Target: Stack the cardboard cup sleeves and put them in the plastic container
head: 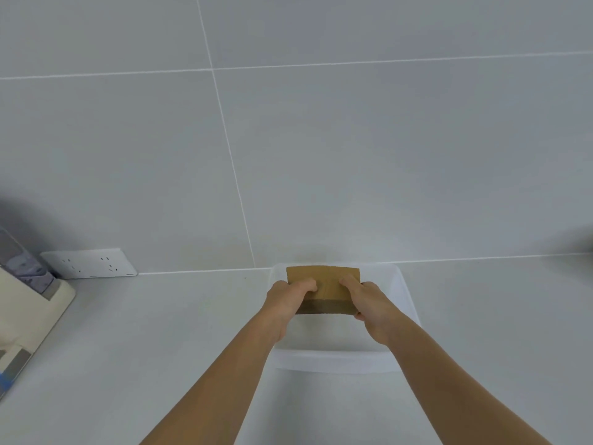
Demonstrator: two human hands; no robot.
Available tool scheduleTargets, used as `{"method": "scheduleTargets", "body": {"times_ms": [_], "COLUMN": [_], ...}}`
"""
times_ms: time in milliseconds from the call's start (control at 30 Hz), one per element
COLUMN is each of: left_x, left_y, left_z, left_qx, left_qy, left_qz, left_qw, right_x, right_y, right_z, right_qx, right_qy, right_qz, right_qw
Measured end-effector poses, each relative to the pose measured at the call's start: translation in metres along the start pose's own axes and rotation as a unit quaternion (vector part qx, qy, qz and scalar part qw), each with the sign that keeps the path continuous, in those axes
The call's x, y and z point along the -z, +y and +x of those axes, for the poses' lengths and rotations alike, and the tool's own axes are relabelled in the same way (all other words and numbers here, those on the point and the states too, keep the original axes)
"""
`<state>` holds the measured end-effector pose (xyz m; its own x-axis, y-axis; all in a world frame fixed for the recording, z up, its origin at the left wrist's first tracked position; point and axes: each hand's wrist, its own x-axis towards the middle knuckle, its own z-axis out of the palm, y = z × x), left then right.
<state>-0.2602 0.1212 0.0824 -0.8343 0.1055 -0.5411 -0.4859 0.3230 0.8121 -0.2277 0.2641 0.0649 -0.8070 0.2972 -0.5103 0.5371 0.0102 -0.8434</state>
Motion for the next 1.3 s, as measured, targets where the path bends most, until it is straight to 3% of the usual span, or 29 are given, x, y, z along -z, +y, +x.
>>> {"method": "scheduleTargets", "body": {"times_ms": [767, 1300], "left_x": [-0.017, -0.011], "left_y": [-0.007, 0.003], "left_z": [0.040, 0.036], "left_qx": [0.038, 0.060], "left_qy": [0.026, 0.001], "left_qz": [0.015, -0.006], "left_qw": [0.999, 0.998], "right_x": [-0.017, -0.011], "right_y": [0.013, 0.007], "right_z": [0.036, 0.034], "right_qx": [-0.011, -0.027], "right_qy": [0.037, 0.021], "right_qz": [-0.041, -0.021], "right_qw": [0.998, 0.999]}}
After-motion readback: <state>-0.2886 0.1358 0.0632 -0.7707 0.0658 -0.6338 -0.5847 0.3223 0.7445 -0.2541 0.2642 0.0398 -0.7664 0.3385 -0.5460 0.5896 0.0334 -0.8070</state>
